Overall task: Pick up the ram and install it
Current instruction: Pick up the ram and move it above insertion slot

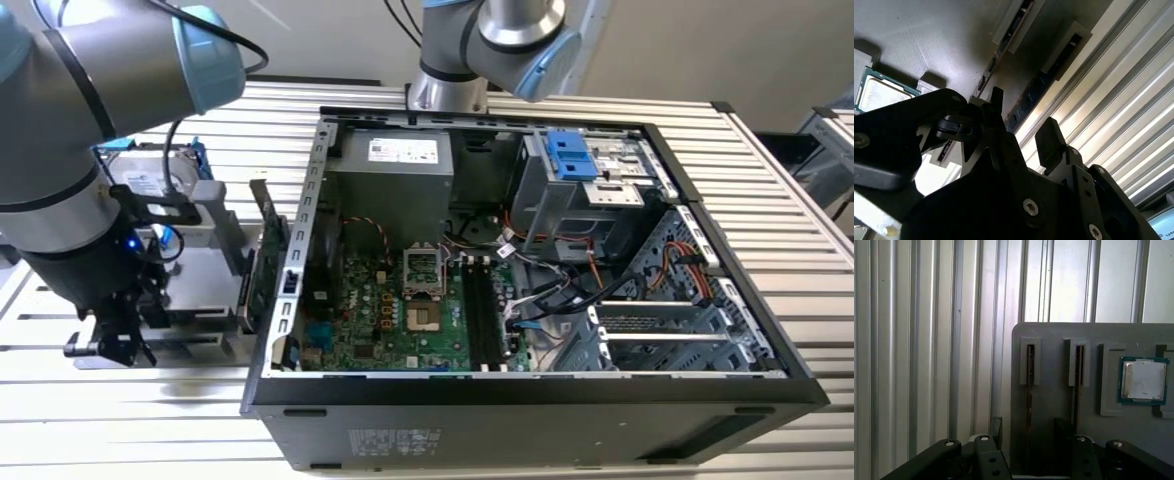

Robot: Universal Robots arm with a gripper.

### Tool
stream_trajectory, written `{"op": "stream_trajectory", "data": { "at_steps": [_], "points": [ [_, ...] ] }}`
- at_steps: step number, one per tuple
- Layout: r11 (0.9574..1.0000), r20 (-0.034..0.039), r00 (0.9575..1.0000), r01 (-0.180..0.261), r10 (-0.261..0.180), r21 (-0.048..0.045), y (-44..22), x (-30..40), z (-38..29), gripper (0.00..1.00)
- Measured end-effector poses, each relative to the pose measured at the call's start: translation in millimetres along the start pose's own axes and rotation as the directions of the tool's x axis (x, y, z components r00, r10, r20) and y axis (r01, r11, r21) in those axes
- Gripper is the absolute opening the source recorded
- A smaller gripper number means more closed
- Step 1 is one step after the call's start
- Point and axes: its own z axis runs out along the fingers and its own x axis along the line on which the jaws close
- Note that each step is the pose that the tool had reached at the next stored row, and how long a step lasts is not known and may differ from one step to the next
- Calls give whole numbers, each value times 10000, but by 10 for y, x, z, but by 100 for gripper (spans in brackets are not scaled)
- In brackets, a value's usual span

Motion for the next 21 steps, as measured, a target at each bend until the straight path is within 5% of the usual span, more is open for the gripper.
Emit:
{"op": "stream_trajectory", "data": {
  "at_steps": [20, 21],
  "points": [
    [10000, 105, 9999, -1, 1, 6, 0, -1, 9, 100],
    [10000, 106, 9999, -1, 1, 6, 0, -1, 8, 0]
  ]
}}
